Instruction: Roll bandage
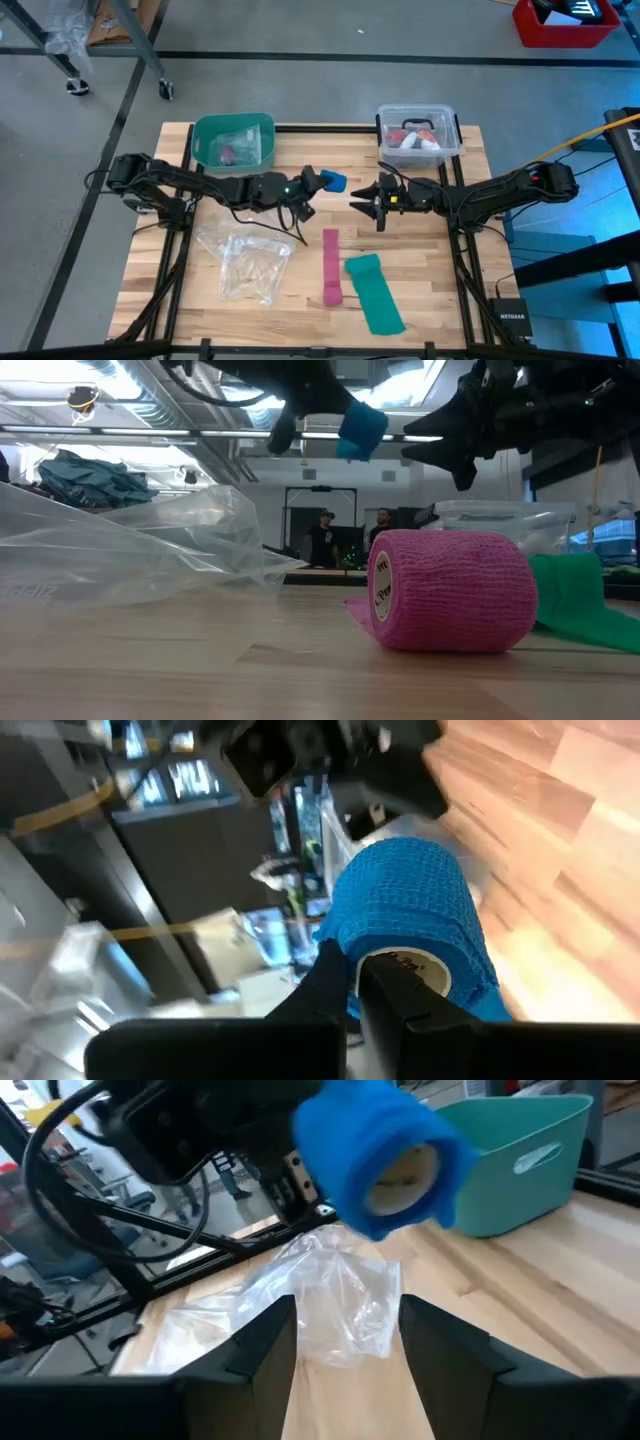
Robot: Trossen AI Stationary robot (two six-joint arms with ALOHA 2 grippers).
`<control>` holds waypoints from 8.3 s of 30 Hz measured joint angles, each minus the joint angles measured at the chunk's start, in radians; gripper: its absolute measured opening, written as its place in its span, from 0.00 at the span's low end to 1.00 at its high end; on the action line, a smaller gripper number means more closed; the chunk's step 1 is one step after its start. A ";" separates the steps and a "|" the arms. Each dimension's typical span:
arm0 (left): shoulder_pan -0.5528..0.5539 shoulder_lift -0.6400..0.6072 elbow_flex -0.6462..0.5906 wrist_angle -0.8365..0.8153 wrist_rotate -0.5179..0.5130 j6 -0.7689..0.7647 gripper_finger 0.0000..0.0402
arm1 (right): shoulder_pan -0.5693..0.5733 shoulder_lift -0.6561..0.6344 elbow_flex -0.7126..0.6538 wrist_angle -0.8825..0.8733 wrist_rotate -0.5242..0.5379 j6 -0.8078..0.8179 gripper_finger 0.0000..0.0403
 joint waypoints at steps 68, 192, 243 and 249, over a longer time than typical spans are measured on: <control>-0.145 -0.001 0.000 0.148 -0.021 0.030 0.13 | 0.000 0.125 0.176 0.117 -0.098 -0.654 0.07; -0.498 0.020 -0.038 -0.820 -0.274 -1.927 0.29 | 0.125 0.139 0.511 -0.785 0.019 -0.593 0.53; -0.326 -0.470 0.029 -0.516 -0.077 -1.902 0.00 | 0.125 0.140 0.510 -0.785 0.035 -0.780 0.53; -0.326 -0.509 0.029 -0.397 -0.076 -1.901 0.00 | 0.125 0.140 0.510 -0.721 0.035 -0.808 0.53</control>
